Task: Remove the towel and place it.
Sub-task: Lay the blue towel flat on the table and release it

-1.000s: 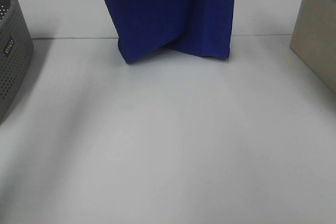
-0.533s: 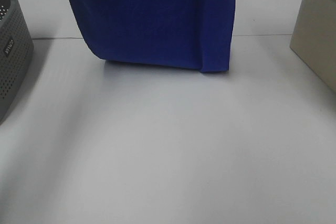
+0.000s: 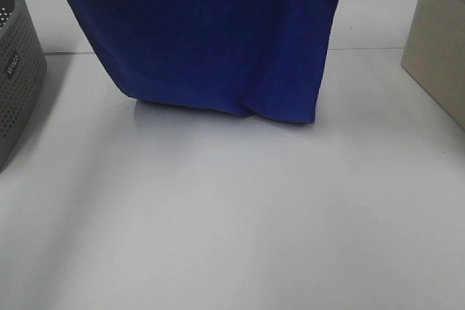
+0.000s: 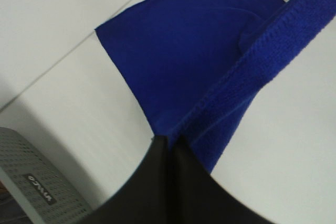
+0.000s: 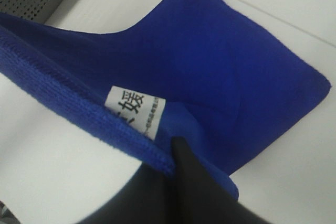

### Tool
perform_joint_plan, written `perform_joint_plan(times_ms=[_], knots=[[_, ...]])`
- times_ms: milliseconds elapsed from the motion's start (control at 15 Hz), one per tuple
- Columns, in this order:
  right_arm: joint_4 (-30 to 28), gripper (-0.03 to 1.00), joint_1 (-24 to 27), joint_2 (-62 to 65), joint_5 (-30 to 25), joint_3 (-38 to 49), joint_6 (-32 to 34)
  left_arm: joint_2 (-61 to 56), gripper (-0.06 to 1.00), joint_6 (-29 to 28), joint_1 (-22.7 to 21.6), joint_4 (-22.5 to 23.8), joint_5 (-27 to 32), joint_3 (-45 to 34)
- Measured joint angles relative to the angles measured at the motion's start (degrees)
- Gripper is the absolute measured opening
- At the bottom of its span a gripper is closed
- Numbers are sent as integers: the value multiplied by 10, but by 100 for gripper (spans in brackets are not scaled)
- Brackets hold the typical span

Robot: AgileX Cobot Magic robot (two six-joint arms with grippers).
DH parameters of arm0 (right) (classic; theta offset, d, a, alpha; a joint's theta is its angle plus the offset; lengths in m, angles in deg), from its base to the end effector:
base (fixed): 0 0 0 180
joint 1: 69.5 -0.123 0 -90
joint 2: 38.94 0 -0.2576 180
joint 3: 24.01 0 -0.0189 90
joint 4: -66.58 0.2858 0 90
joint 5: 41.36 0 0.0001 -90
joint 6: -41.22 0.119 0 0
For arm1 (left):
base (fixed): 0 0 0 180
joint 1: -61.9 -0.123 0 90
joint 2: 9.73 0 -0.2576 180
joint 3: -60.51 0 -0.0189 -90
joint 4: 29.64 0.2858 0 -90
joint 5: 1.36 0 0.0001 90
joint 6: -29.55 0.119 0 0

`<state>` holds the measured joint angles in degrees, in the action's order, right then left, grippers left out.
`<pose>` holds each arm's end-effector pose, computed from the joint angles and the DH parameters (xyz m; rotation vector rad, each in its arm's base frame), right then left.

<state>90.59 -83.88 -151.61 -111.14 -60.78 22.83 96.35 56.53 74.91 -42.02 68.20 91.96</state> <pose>0.4116 0.1524 0.3597 -0.6730 2.3936 0.5253 0.3948 -0.1158 0.3704 0.8399 2.3449 -0.1836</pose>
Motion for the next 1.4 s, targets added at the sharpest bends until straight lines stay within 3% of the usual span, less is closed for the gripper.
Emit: perform_joint_plan(times_ms=[200,667,933,1200,1400], knots=[[2,1,0,62,1,94,-11,-57,0,0,4,-38,-1,-85],[-27,1,-1,204,2,309,-21,-162,0,-25,77,-50,-5,-220],[-51,1,0,269,2,372,-21,-172,0,-44,131,-41,-5,-255],[-33,1,0,284,2,428,-21,-173,0,-72,138,-42,-6,-304],[-7,1,0,286,3,485,-21,-180,0,-76,138,-68,-7,-373]])
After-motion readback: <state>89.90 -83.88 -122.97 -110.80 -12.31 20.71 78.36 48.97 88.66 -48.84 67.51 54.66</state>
